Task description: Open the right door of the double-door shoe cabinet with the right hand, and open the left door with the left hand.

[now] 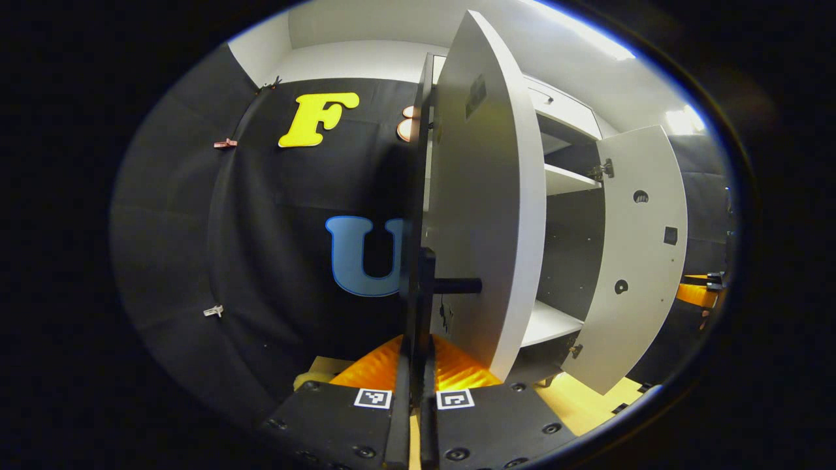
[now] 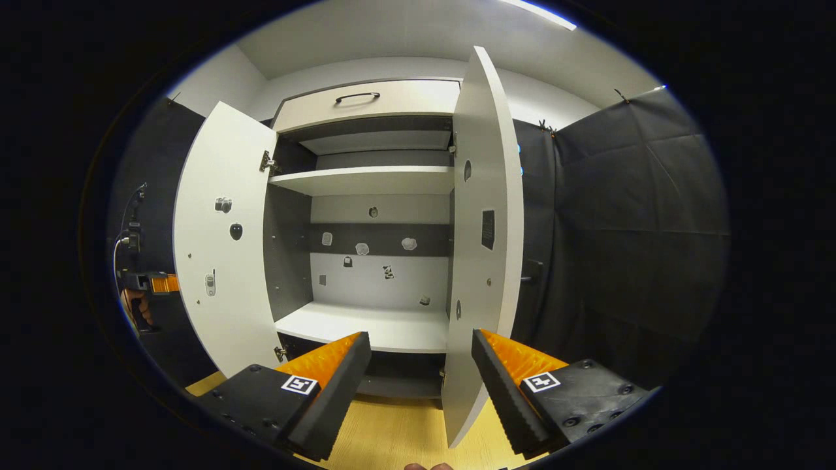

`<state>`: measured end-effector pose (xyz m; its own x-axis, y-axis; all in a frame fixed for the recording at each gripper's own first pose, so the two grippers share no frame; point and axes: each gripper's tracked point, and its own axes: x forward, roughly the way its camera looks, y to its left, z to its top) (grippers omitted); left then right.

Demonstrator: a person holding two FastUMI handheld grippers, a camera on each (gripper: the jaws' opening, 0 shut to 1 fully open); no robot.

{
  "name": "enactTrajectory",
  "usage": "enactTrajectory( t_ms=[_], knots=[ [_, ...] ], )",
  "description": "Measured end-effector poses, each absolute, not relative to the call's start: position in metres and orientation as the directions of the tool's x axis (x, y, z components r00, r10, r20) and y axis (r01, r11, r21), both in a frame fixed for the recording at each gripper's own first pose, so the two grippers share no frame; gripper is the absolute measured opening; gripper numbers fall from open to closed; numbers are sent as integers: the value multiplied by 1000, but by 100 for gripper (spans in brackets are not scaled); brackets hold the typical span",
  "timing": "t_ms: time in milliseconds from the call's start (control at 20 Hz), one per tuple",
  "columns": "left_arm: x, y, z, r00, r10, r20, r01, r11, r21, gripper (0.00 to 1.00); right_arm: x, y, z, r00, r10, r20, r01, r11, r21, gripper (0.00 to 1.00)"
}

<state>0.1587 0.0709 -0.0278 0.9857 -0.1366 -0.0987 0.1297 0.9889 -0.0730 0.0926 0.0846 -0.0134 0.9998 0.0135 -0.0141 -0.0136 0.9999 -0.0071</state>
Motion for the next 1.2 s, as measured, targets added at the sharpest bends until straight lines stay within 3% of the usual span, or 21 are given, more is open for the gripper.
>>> enactTrajectory(
  t_ms=[50,200,600,850,1000,1200],
  knots=[
    [158,72,-28,986,-128,-102,122,990,-70,11,91,83,-14,1000,12,-14,-12,1000,-5,98],
    [158,73,-28,988,-116,-106,110,992,-68,11,89,76,-14,1000,5,-12,-5,1000,-2,98],
    [146,82,-26,989,-95,-116,91,995,-37,23,88,64,-19,1000,-1,-20,1,1000,11,98],
    [131,82,-21,991,-73,-110,72,997,-14,35,92,67,-16,1000,12,-14,-12,1000,18,98],
    [113,78,-14,993,-65,-100,65,998,-5,36,93,69,-13,1000,17,-6,-17,1000,21,98],
    [90,57,6,995,-85,-49,85,996,-9,58,95,73,-12,1000,29,-2,-29,999,24,98]
  ],
)
